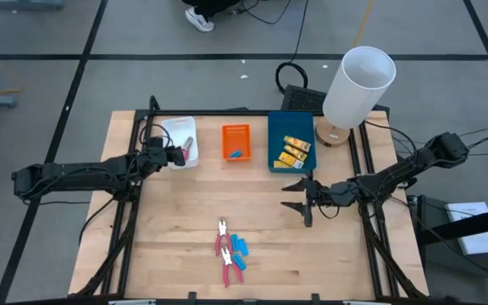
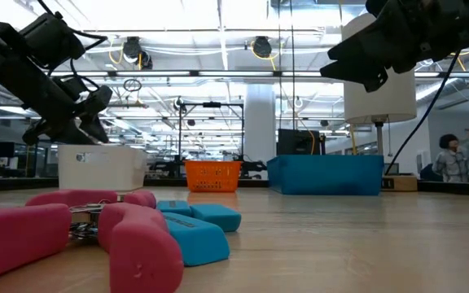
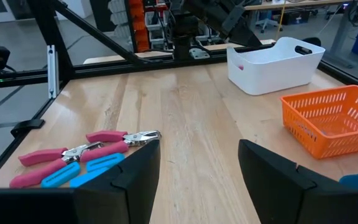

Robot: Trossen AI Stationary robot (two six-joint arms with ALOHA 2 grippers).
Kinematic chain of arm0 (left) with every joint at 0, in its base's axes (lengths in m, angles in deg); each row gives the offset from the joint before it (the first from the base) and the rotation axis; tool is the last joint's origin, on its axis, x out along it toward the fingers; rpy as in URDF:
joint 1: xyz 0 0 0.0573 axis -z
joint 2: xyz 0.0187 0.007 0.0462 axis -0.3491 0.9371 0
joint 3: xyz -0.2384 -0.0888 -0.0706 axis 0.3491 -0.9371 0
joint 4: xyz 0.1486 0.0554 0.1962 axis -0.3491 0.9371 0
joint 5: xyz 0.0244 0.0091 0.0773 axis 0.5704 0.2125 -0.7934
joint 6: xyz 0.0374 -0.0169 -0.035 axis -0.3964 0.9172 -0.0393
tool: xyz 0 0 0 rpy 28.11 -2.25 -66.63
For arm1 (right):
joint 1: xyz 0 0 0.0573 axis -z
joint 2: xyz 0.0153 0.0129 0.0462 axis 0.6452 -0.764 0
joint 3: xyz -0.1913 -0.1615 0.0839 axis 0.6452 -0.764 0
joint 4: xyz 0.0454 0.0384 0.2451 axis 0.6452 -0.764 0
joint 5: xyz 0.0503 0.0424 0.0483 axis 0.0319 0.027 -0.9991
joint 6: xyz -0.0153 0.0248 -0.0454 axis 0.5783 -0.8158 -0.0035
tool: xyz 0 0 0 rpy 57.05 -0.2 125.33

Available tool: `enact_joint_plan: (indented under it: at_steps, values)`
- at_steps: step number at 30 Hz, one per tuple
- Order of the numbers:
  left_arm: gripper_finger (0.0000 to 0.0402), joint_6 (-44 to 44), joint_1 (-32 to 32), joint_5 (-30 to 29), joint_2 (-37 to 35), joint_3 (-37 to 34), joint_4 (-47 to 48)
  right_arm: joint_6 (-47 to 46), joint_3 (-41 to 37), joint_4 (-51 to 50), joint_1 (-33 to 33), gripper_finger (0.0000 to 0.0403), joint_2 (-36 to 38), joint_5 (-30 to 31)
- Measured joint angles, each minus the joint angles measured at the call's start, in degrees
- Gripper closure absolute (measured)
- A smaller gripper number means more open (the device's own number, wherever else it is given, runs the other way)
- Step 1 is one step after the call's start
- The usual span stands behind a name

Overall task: Pick & Place School Supplies
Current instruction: Put the eraser into the orange bin

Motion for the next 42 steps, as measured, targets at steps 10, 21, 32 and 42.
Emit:
enact_joint_plan:
  at_steps: [10, 21, 32, 42]
  values:
    - [0.0206, -6.04, 0.00, 4.02, -0.20, 0.00, -4.47, 0.00, 0.00, -0.01, 0.00, 0.0195, -0.01, -0.11]
    - [0.0217, -19.40, 2.09, 25.85, -0.20, 0.04, -22.93, -1.11, 0.02, 1.90, -0.71, 0.0195, -0.76, -0.35]
    - [0.0217, -22.14, 4.37, 25.49, -0.20, 0.04, -26.05, 3.33, 4.16, 20.02, -5.40, 0.0172, -24.22, -3.48]
    - [0.0218, -21.97, 4.37, 25.46, -0.15, 0.04, -26.16, 5.15, 26.70, 6.20, -5.72, 0.0092, -48.21, -14.04]
